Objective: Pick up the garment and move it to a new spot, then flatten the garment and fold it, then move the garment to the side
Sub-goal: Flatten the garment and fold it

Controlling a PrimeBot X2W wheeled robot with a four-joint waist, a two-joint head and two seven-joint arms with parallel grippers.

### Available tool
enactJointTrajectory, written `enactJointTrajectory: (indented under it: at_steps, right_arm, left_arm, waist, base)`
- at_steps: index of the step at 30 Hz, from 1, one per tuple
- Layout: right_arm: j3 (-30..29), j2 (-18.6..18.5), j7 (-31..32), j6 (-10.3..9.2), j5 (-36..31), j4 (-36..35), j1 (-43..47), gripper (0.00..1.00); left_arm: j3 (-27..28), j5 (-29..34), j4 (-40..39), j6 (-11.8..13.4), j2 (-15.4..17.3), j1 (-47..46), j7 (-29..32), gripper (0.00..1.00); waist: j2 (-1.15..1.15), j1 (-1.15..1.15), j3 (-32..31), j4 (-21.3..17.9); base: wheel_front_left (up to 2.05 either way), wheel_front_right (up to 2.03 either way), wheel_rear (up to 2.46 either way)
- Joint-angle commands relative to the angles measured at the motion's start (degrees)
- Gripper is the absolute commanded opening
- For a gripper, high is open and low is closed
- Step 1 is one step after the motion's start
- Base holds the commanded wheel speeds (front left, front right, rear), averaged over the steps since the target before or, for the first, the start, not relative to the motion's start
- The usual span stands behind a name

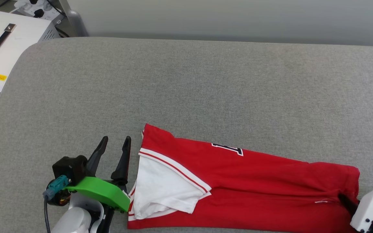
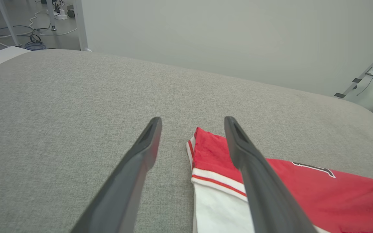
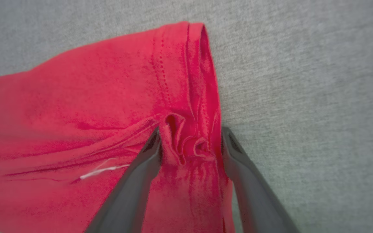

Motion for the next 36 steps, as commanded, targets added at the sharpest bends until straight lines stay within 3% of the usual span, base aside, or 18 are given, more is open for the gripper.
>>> enactJointTrajectory:
  at_steps: [1, 13, 21, 28, 36]
  right_arm:
    - [2.49, 3.03, 1.49, 0.35, 0.43, 1.66, 1.23, 0.0]
    - [1.16, 1.47, -2.15, 0.35, -0.04, 0.43, 1.36, 0.0]
    - [-1.52, -3.92, -5.29, 0.35, -1.6, -0.09, -0.07, 0.0]
    - [-7.24, -7.87, -7.52, 0.35, -2.0, 3.24, -2.45, 0.0]
    - [-5.04, -7.34, -7.21, 0.35, -0.37, 0.11, 0.11, 0.0]
  left_arm:
    - [0.29, 0.72, 0.39, -0.41, -0.36, 0.77, -0.33, 1.0]
    - [0.81, 1.3, 2.23, -1.63, -1.39, 1.71, -0.33, 1.0]
    - [1.25, 1.22, 2.38, -1.91, -1.58, 1.65, -0.33, 1.0]
    - [1.23, 1.13, 2.63, -2.16, -2.46, 1.7, -0.34, 1.0]
    - [2.34, 0.88, 3.1, -2.59, -3.34, 3.37, -0.34, 1.0]
  waist:
    - [0.0, 0.0, -0.37, 0.02]
    - [0.0, 0.0, -2.69, -0.38]
    - [0.0, 0.0, -2.92, -0.91]
    - [0.0, 0.0, -3.7, -1.0]
    - [0.0, 0.0, -6.88, -1.02]
  base:
    - [0.0, 0.0, 0.0]
    - [0.0, 0.0, 0.0]
    - [0.0, 0.0, 0.0]
    - [0.0, 0.0, 0.0]
    - [0.0, 0.0, 0.0]
